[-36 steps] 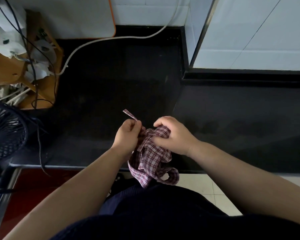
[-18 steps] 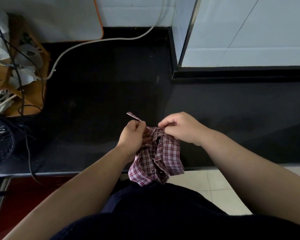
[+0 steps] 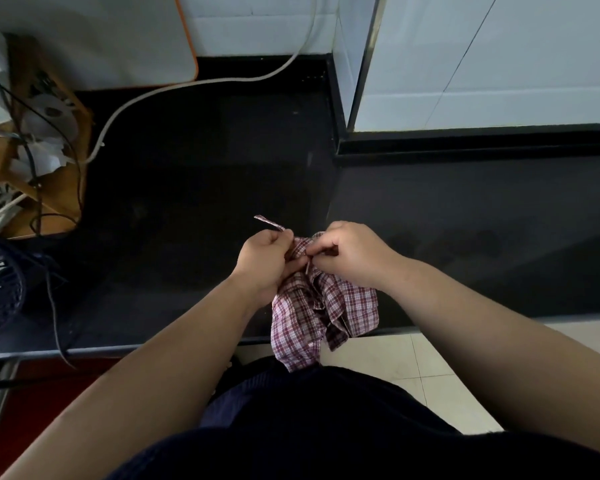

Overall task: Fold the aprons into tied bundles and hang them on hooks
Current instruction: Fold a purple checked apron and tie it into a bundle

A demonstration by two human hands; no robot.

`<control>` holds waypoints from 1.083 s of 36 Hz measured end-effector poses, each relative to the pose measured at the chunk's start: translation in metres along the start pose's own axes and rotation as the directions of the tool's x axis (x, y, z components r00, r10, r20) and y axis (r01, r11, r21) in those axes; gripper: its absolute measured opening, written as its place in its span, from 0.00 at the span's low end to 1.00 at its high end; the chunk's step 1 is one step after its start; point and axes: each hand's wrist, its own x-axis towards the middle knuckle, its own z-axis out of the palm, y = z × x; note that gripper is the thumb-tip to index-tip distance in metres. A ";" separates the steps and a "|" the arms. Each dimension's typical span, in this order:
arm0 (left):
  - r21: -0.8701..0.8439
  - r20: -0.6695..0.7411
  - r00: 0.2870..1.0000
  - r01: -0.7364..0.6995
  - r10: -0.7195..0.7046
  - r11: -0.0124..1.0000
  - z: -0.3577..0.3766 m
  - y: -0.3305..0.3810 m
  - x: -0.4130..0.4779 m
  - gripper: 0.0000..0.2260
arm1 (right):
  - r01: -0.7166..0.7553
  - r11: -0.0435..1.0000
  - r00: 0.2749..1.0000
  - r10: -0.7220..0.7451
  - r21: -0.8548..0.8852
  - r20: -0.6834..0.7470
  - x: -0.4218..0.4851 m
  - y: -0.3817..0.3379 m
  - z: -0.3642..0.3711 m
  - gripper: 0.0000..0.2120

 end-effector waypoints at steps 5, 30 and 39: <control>-0.021 0.018 0.998 0.060 -0.060 0.998 0.002 0.002 -0.001 0.08 | 0.065 0.998 0.993 -0.066 -0.015 -0.100 -0.004 0.003 0.011 0.11; 0.415 0.089 0.977 -0.212 0.193 0.885 0.004 -0.009 0.001 0.05 | -0.088 0.987 0.992 0.100 0.134 -0.081 -0.003 0.013 0.016 0.10; 0.377 0.172 0.953 -0.297 0.249 0.877 0.003 -0.008 0.003 0.07 | -0.254 0.927 0.965 0.225 0.275 0.134 0.003 0.012 -0.001 0.10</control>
